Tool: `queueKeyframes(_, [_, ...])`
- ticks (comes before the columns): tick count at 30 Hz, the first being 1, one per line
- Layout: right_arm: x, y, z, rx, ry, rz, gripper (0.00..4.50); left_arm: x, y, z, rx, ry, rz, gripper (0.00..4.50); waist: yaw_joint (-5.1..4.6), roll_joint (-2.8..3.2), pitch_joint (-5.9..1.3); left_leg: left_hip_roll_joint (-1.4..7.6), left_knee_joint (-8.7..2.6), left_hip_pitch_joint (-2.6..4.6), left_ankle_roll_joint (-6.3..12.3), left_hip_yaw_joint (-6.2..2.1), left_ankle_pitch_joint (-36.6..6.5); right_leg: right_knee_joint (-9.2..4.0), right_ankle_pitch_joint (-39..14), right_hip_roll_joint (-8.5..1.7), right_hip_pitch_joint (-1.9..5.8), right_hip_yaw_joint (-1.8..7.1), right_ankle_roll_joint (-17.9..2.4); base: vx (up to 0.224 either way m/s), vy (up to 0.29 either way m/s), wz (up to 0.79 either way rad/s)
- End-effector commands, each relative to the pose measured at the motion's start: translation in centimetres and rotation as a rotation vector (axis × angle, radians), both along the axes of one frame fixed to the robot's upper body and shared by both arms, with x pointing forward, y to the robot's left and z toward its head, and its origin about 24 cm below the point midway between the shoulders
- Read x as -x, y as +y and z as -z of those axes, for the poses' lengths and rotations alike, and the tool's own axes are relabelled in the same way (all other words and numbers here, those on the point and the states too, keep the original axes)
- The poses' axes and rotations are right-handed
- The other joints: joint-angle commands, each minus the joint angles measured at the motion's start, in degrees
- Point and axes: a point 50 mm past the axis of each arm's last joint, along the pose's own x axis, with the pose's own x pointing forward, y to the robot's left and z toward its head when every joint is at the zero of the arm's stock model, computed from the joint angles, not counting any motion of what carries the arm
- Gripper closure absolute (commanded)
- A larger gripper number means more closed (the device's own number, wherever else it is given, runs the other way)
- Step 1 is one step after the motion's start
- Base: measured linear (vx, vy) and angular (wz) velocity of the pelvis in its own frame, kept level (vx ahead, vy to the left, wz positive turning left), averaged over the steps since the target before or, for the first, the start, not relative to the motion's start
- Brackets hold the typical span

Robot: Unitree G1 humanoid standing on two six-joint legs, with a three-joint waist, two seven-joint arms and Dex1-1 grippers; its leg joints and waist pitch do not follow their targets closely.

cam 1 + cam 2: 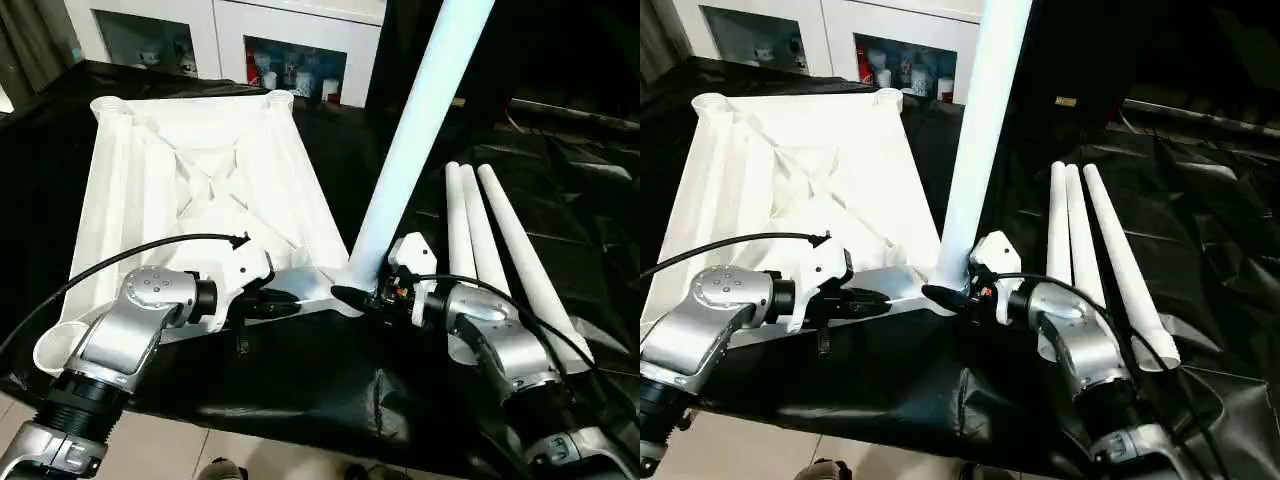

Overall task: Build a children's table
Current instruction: Insert table leg to table base

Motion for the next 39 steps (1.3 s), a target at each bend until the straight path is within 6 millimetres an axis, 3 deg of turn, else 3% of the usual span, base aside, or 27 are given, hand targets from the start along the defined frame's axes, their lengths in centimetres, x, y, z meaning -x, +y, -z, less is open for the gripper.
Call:
queueKeyframes(1, [-0.9,-1.1,2.3,0.010,0.100,0.287,1.76,-0.8,-1.1,0.1,0.064,-0.017,-0.079,4.50,-0.23,0.60,-3.20,0.01,-4.16,0.78,-0.33,0.64,-17.3,-4.37,-17.9,-1.53,2.60,1.68,-10.2,0.000,0.000,0.00])
queueKeyframes(3, [-1.5,-1.0,3.1,-0.006,0.154,0.450,1.76,-1.4,-1.6,0.6,0.066,-0.019,-0.153,4.50,-0.53,0.55,-3.31,-0.10,-4.28,0.84,-1.65,0.31,-19.0,-4.66,-22.3,-1.72,2.66,1.63,-8.7,0.000,0.000,0.00])
queueKeyframes(5, [-1.9,-0.4,4.1,-0.022,0.238,0.599,1.76,-2.1,-2.5,1.1,0.058,-0.021,-0.251,4.50,-0.99,0.61,-2.86,-0.23,-4.31,1.17,-2.10,0.28,-22.1,-5.21,-26.2,-1.63,2.07,1.58,-7.5,0.000,0.000,0.00])
queueKeyframes(7, [-2.1,0.3,4.5,-0.002,0.261,0.683,1.77,-2.7,-3.3,1.7,0.051,-0.013,-0.338,4.50,-1.45,0.50,-2.84,-0.37,-4.28,1.13,-2.65,-0.05,-23.5,-5.56,-29.8,-1.73,1.93,1.43,-5.4,0.000,0.000,0.00])
queueKeyframes(9, [-2.4,1.7,4.5,-0.011,0.277,0.718,1.77,-3.1,-4.7,2.0,0.055,-0.016,-0.404,4.50,-1.45,0.39,-2.77,-0.60,-4.07,1.55,-2.11,-0.05,-25.2,-6.12,-32.1,-1.67,1.35,1.35,-4.3,0.000,0.000,0.00])
queueKeyframes(13, [-2.8,4.1,4.1,-0.001,0.284,0.690,1.77,-3.3,-7.4,2.1,0.066,-0.043,-0.421,4.50,-1.48,0.43,-2.73,-0.63,-4.35,1.46,-1.18,-0.49,-27.1,-6.58,-33.3,-1.65,1.48,0.92,-3.0,0.000,0.000,0.00])
queueKeyframes(14, [-2.8,4.3,4.1,0.004,0.285,0.687,1.77,-3.3,-7.6,2.1,0.061,-0.052,-0.418,4.50,-1.56,0.53,-2.82,-0.56,-4.53,1.33,-1.07,-0.63,-27.3,-6.64,-32.5,-1.70,1.73,0.77,-3.0,0.000,0.000,0.00])
queueKeyframes(15, [-2.9,4.5,3.9,0.000,0.281,0.679,1.77,-3.3,-7.6,2.1,0.044,-0.066,-0.406,4.50,-1.64,0.12,-2.83,-0.53,-4.61,1.30,-0.96,-0.64,-27.3,-6.73,-32.2,-1.71,1.76,0.68,-3.0,0.000,0.000,0.00])
queueKeyframes(18, [-3.2,4.9,3.5,-0.033,0.275,0.647,1.77,-3.4,-7.1,1.9,0.024,-0.083,-0.397,4.50,-1.77,0.34,-2.77,-0.55,-4.88,1.27,-0.88,-0.80,-28.1,-6.95,-32.7,-1.85,1.87,0.62,-2.8,0.000,0.000,0.00])
queueKeyframes(20, [-3.4,5.2,3.0,-0.066,0.260,0.620,1.77,-3.5,-6.5,1.8,0.013,-0.096,-0.389,4.50,-1.87,0.35,-2.95,-0.51,-5.13,0.90,-0.73,-0.86,-26.9,-6.82,-30.9,-1.93,2.30,0.56,-3.3,0.000,0.000,0.00])
queueKeyframes(21, [-3.4,5.2,2.9,-0.065,0.255,0.619,1.21,-3.5,-6.5,1.8,0.013,-0.097,-0.389,4.50,-1.83,0.47,-2.87,-0.47,-5.18,0.96,-0.75,-0.79,-26.9,-6.89,-30.4,-1.88,2.10,0.64,-3.5,0.000,0.000,0.00])
queueKeyframes(24, [-3.9,4.9,2.1,-0.088,0.213,0.605,1.07,-3.4,-5.5,1.7,0.013,-0.100,-0.371,4.50,-1.77,0.38,-2.81,-0.50,-5.07,1.25,-0.51,-0.62,-27.5,-6.97,-30.7,-1.91,1.86,0.75,-3.8,0.000,0.000,0.00])
queueKeyframes(26, [-4.1,4.6,1.4,-0.102,0.188,0.582,0.82,-3.2,-5.0,1.6,0.017,-0.107,-0.339,4.50,-1.97,0.30,-2.85,-0.56,-5.29,0.75,-0.29,-0.78,-26.7,-6.92,-31.3,-2.03,2.34,0.70,-3.6,0.000,0.000,0.00])
queueKeyframes(29, [-4.4,3.5,0.0,-0.129,0.144,0.517,0.61,-2.9,-3.8,1.5,0.024,-0.092,-0.315,4.50,-1.80,0.10,-3.36,-0.29,-5.17,0.26,0.44,-0.33,-20.7,-5.89,-22.9,-1.78,2.65,1.14,-5.4,0.000,0.000,0.00])
queueKeyframes(30, [-4.3,3.2,-0.2,-0.136,0.147,0.491,0.61,-2.8,-3.4,1.5,0.023,-0.089,-0.312,4.50,-1.80,0.10,-3.36,-0.29,-5.17,0.26,0.44,-0.33,-20.7,-5.89,-22.9,-1.78,2.65,1.14,-5.4,0.000,0.000,0.00])
queueKeyframes(31, [-4.3,2.9,-0.4,-0.143,0.153,0.467,0.51,-2.8,-3.1,1.5,0.021,-0.087,-0.309,4.50,-1.58,0.23,-3.40,-0.21,-5.06,0.33,1.14,-0.08,-18.9,-5.66,-19.7,-1.55,2.62,1.18,-6.3,0.000,0.000,0.00])
queueKeyframes(32, [-4.1,2.5,-0.8,-0.121,0.124,0.420,0.31,-2.7,-2.7,1.4,0.020,-0.096,-0.289,4.50,-1.49,0.29,-3.21,-0.18,-4.99,0.50,1.66,0.12,-18.9,-5.76,-19.4,-1.44,2.34,1.19,-7.0,0.000,0.000,0.00])
queueKeyframes(34, [-3.4,1.3,-1.4,-0.070,0.070,0.299,0.31,-2.3,-2.0,1.1,0.029,-0.112,-0.220,4.50,-1.31,0.35,-3.34,-0.12,-4.98,0.43,1.56,0.15,-18.4,-5.69,-19.4,-1.65,2.51,1.22,-7.6,0.000,0.000,0.00])
queueKeyframes(37, [-2.6,0.4,-1.9,-0.026,0.018,0.175,0.31,-1.8,-1.6,0.7,0.051,-0.089,-0.158,4.50,-0.94,0.53,-3.54,0.02,-4.65,0.29,2.06,0.35,-14.4,-4.83,-13.0,-1.60,2.91,1.35,-9.3,0.018,0.000,0.00])
queueKeyframes(39, [-1.8,-0.2,-2.1,0.006,-0.004,0.059,0.31,-1.3,-1.1,0.5,0.051,-0.069,-0.103,4.50,-0.87,0.57,-3.71,-0.02,-4.29,0.28,3.35,0.49,-10.7,-4.04,-6.8,-1.41,3.24,1.30,-11.5,0.052,0.006,-0.01])
